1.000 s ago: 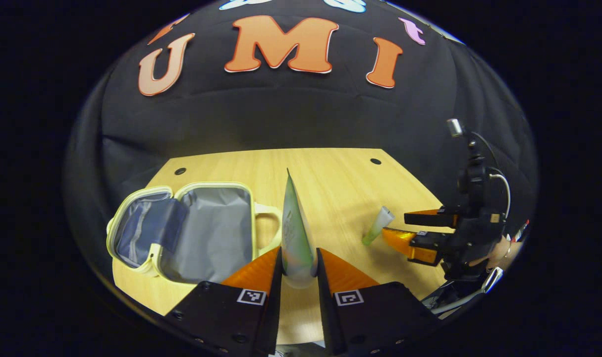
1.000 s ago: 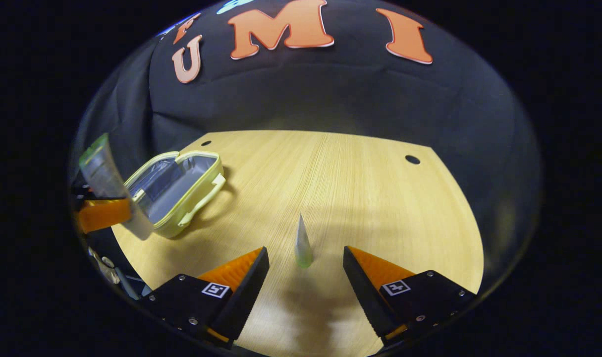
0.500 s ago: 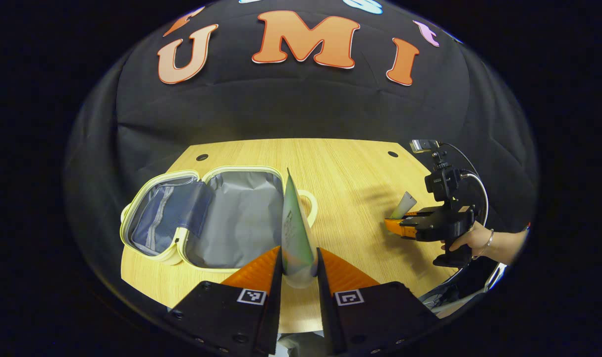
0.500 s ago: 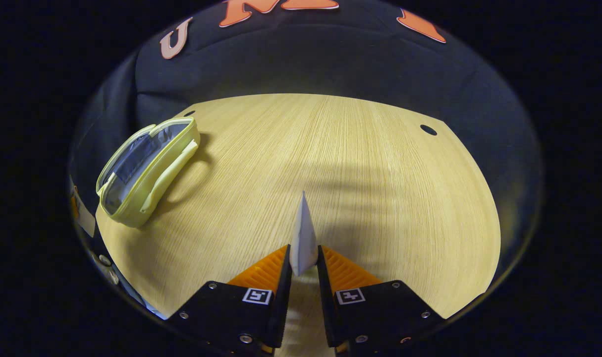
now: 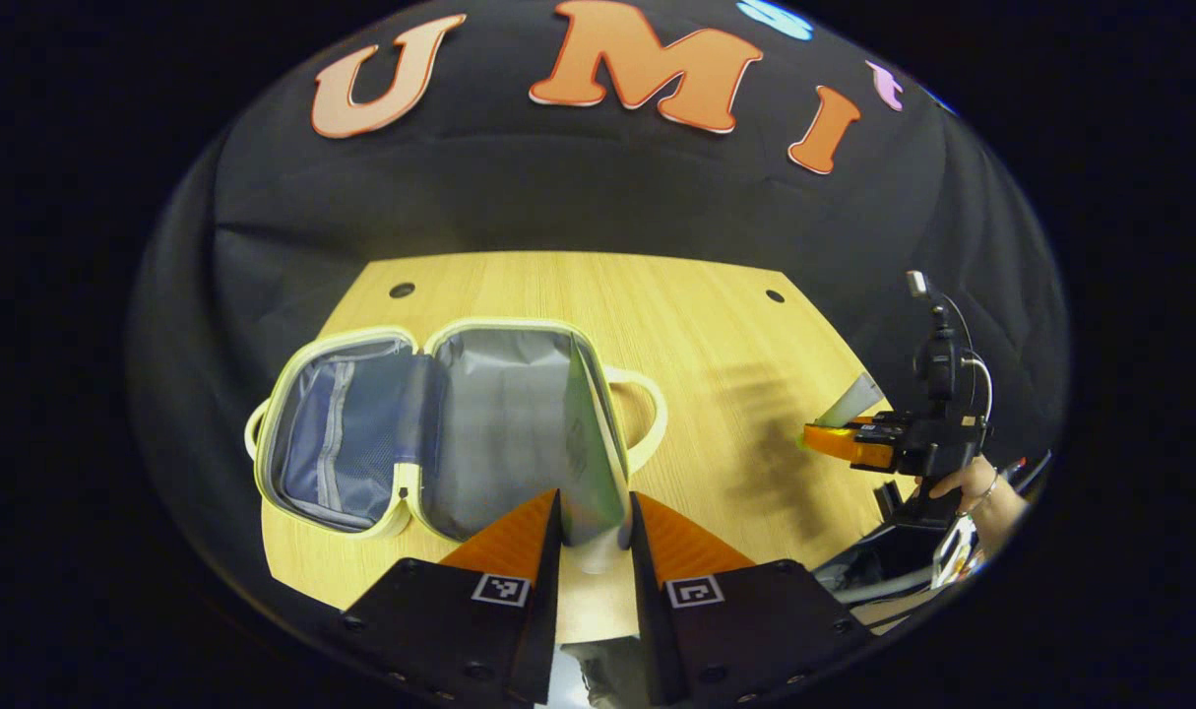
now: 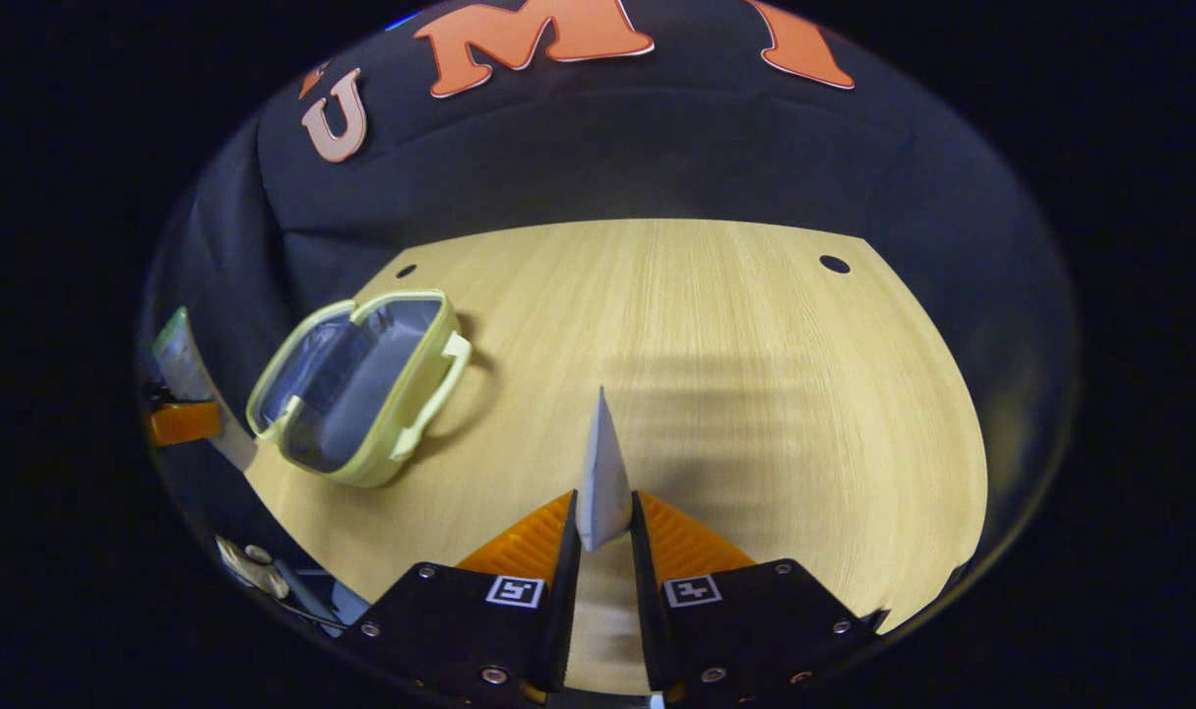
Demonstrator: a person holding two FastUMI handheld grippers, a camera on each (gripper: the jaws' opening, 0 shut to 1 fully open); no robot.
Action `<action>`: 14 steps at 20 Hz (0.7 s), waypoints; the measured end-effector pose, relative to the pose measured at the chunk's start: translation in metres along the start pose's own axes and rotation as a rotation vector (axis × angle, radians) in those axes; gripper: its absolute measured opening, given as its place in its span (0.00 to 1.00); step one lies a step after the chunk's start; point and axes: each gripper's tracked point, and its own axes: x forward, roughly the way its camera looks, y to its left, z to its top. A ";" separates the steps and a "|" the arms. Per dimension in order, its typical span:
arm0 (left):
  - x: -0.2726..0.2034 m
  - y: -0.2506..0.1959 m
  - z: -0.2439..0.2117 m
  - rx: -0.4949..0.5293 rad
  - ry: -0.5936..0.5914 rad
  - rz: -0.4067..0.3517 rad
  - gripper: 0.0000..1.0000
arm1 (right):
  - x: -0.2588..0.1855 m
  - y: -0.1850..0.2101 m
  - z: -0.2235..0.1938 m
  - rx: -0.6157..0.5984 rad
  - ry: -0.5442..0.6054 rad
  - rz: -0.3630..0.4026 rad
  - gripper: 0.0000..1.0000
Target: First open the suitcase, pack the skin care products into it, and then close the suitcase.
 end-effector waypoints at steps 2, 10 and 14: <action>0.007 0.027 -0.001 -0.001 0.120 -0.027 0.35 | -0.015 0.018 -0.002 0.046 0.000 0.027 0.30; 0.090 0.101 -0.004 -0.013 0.480 -0.047 0.36 | -0.051 0.063 -0.026 0.208 -0.013 0.023 0.30; 0.114 0.111 -0.006 0.021 0.534 -0.011 0.36 | -0.062 0.063 -0.039 0.243 -0.005 -0.014 0.31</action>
